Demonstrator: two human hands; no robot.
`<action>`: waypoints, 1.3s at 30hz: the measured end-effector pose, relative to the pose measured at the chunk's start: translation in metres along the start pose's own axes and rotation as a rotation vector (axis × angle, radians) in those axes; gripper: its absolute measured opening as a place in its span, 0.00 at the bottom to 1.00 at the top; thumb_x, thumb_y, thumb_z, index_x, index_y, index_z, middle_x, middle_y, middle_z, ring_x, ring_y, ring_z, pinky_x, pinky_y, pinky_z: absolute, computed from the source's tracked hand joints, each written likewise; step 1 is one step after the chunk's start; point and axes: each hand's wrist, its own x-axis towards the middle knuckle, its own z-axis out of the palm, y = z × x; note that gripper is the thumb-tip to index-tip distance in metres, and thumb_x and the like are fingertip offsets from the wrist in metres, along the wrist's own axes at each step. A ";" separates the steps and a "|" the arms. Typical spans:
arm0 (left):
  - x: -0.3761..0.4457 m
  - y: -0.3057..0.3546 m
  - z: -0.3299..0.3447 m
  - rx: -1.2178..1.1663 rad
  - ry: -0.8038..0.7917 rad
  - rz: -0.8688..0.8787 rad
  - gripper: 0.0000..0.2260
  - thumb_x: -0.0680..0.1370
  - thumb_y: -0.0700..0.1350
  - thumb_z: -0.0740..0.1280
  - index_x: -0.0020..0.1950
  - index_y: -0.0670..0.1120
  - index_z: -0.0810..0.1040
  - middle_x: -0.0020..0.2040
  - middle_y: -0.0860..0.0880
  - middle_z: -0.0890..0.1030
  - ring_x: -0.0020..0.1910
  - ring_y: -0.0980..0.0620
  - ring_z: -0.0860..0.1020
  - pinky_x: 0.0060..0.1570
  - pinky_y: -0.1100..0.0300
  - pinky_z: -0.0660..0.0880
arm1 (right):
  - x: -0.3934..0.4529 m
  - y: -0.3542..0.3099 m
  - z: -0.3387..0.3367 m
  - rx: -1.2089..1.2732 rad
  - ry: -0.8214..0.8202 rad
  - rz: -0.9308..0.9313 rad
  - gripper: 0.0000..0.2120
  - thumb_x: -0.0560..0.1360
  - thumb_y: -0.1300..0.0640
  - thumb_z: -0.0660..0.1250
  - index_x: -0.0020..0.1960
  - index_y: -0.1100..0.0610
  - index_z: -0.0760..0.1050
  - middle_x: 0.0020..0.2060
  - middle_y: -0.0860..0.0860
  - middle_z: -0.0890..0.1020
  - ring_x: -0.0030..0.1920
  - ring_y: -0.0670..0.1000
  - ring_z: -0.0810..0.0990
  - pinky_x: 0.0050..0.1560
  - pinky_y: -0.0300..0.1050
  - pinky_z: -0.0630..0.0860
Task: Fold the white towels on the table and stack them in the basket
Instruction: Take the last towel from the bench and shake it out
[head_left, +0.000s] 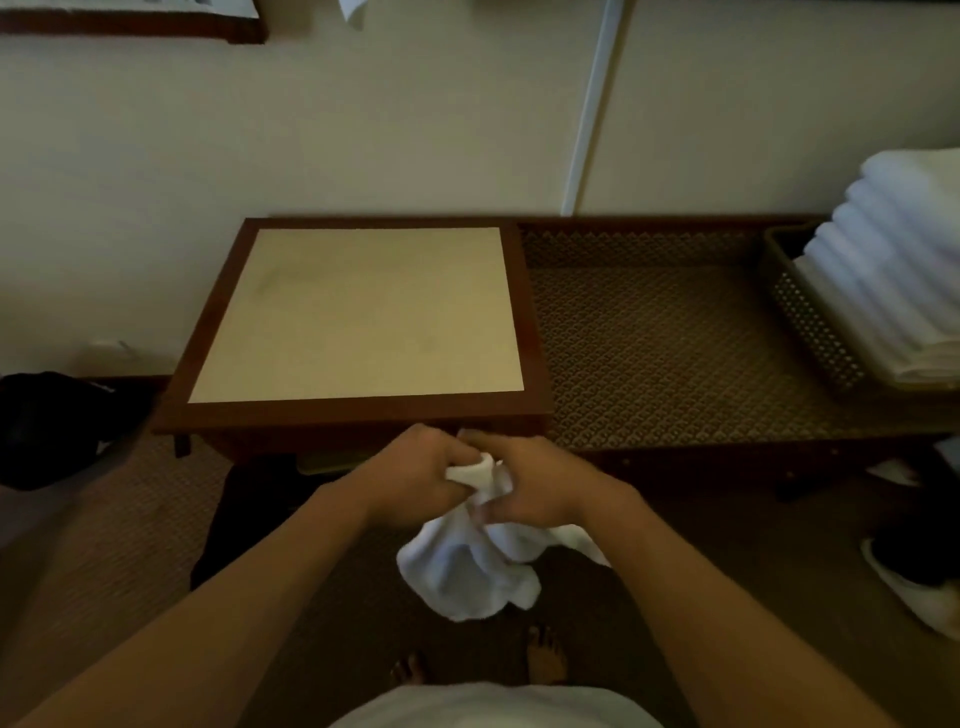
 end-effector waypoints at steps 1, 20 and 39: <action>0.003 0.005 -0.001 -0.048 0.019 0.007 0.05 0.76 0.44 0.72 0.40 0.51 0.84 0.36 0.54 0.82 0.34 0.57 0.78 0.36 0.62 0.73 | 0.003 -0.001 0.000 0.023 0.001 -0.021 0.25 0.73 0.50 0.76 0.69 0.49 0.76 0.55 0.49 0.85 0.55 0.50 0.83 0.54 0.53 0.80; 0.022 -0.011 0.020 -0.205 0.104 -0.089 0.08 0.84 0.47 0.65 0.47 0.53 0.80 0.41 0.57 0.80 0.40 0.60 0.78 0.43 0.61 0.75 | 0.003 0.034 -0.001 0.221 0.035 0.020 0.47 0.69 0.47 0.81 0.81 0.43 0.59 0.70 0.45 0.75 0.66 0.46 0.77 0.66 0.47 0.76; -0.008 -0.058 0.009 -0.414 -0.001 -0.729 0.12 0.83 0.53 0.67 0.56 0.47 0.85 0.49 0.46 0.87 0.48 0.47 0.86 0.57 0.44 0.81 | 0.003 0.058 0.006 0.216 0.185 0.626 0.08 0.78 0.62 0.67 0.57 0.59 0.74 0.46 0.52 0.77 0.46 0.50 0.77 0.38 0.40 0.73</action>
